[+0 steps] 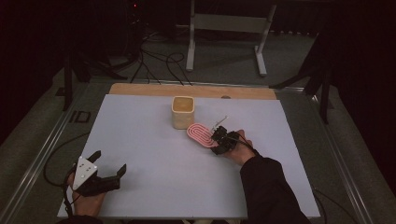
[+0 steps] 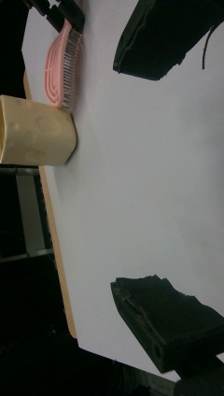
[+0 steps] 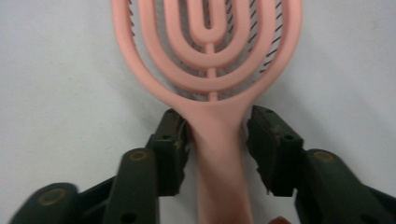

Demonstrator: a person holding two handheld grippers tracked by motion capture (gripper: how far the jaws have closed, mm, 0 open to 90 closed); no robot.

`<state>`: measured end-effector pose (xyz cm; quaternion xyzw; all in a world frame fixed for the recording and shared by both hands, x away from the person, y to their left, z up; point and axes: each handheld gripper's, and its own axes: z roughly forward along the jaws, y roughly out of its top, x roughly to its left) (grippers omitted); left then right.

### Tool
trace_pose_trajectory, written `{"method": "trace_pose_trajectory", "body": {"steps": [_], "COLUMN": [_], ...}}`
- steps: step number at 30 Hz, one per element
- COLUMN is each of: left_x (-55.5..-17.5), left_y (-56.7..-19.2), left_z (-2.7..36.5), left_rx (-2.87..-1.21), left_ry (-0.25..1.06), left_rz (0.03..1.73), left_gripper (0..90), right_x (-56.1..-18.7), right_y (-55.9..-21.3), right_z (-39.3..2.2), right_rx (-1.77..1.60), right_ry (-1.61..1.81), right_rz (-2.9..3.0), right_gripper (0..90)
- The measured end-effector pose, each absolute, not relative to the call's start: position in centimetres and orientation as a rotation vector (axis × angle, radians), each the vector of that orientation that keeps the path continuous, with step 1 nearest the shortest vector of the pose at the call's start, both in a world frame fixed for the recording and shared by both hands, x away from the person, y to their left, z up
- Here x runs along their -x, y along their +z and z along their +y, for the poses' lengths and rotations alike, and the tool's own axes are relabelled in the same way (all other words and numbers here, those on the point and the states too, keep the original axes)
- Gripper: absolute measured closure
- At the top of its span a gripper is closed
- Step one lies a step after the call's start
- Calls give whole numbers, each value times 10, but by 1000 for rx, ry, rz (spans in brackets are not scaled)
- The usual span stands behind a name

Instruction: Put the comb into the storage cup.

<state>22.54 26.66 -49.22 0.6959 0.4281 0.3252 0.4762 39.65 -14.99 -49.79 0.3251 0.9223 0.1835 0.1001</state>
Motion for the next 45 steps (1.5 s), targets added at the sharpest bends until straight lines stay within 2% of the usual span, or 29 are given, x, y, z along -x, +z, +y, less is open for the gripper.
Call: {"method": "trace_pose_trajectory", "body": {"steps": [2,16,37,45], "left_x": [-226,-226,-226,-226], "left_y": [-492,-493,-493,-493], "left_z": [266,266,265,265], "left_rx": [-1700,-1704,-1711,-1712], "left_ry": [793,796,796,797], "left_rz": [1046,1046,1045,1046], "left_gripper": [0,0,0,0], "right_x": [-398,-398,-389,-379], "right_y": [-498,-497,-494,-485], "right_z": [-151,-154,-150,-151], "right_rx": [-975,-979,-953,-925], "right_ry": [570,563,499,570], "right_rz": [2747,2805,2810,2753], "right_gripper": [627,674,697,697]}}
